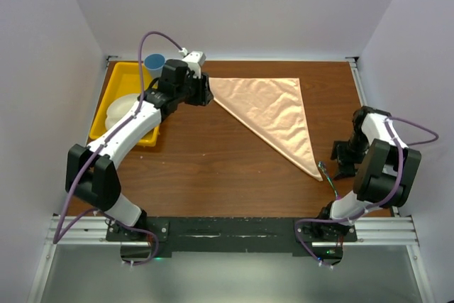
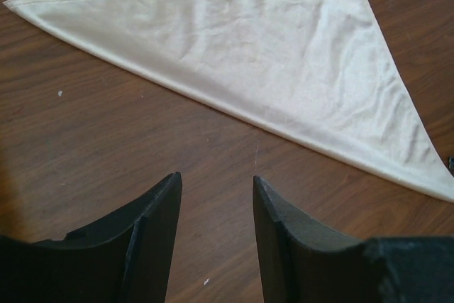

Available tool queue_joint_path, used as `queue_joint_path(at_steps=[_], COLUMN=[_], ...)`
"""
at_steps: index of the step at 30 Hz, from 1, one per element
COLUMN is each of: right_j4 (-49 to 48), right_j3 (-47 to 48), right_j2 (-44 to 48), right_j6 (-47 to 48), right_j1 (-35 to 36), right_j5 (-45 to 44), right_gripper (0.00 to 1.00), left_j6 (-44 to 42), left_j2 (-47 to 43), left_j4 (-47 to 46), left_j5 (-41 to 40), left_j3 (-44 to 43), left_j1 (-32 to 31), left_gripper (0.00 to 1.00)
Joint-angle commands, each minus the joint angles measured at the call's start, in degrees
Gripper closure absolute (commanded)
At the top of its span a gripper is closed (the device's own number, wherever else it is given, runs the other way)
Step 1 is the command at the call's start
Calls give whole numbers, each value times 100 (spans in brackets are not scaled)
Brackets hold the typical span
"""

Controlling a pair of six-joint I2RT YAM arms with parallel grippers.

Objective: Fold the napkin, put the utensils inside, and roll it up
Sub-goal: Grab a utensil with the right arm

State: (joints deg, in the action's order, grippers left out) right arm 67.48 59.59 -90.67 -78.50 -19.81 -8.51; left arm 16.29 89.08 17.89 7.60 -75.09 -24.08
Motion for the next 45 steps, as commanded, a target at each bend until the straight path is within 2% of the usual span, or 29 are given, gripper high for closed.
queue_joint_path(at_steps=[1,8,11,14,18,22,24,25,28,31,32,35,40,44,45], right_j4=[169,-428,-639,-877,-1061,-1448,-1545,-1667,-1949,-2081,-2151,-2617,-2284,-1959,-1967], right_j3=[-272,-1125,-1415,-1687,-1933,-2171,-2250,-2268,-2391,-2409,-2391,-2182,-1241,-433,-300], right_j2=[295,709,718,744,797,806,753,736,648,586,586,446,-195,-363,-346], right_j6=[-886,-1334,-1492,-1616,-1818,-1827,-1818,-1775,-1713,-1677,-1669,-1292,17,1010,1499], right_j1=[-233,-436,-462,-453,-453,-453,-462,-453,-453,-453,-453,-453,-453,-453,-453], right_j5=[-335,-256,-221,-160,-177,-247,-239,-282,-343,-405,-553,-729,-1275,-1925,-2152], right_gripper=[9,8,10,17,28,51,56,64,74,80,87,100,100,100,100], left_j6=[-126,-144,-162,-162,-179,-197,-188,-197,-179,-162,-162,-153,-162,-118,-109], left_j2=[197,540,654,725,778,787,787,778,734,637,576,462,339,338,338], left_j4=[-75,100,153,224,311,382,443,461,514,531,523,496,461,391,382], left_j5=[120,111,137,128,58,14,14,49,119,128,128,137,84,137,163], left_j3=[-198,-498,-603,-673,-770,-805,-849,-858,-823,-735,-666,-551,-472,-436,-428], left_j1=[8,8,8,8,8,8,8,8,8,-1,-1,-9,-9,-9,-9], left_gripper=[51,53,54,55,55,55,55,55,55,55,55,55,55,55,55])
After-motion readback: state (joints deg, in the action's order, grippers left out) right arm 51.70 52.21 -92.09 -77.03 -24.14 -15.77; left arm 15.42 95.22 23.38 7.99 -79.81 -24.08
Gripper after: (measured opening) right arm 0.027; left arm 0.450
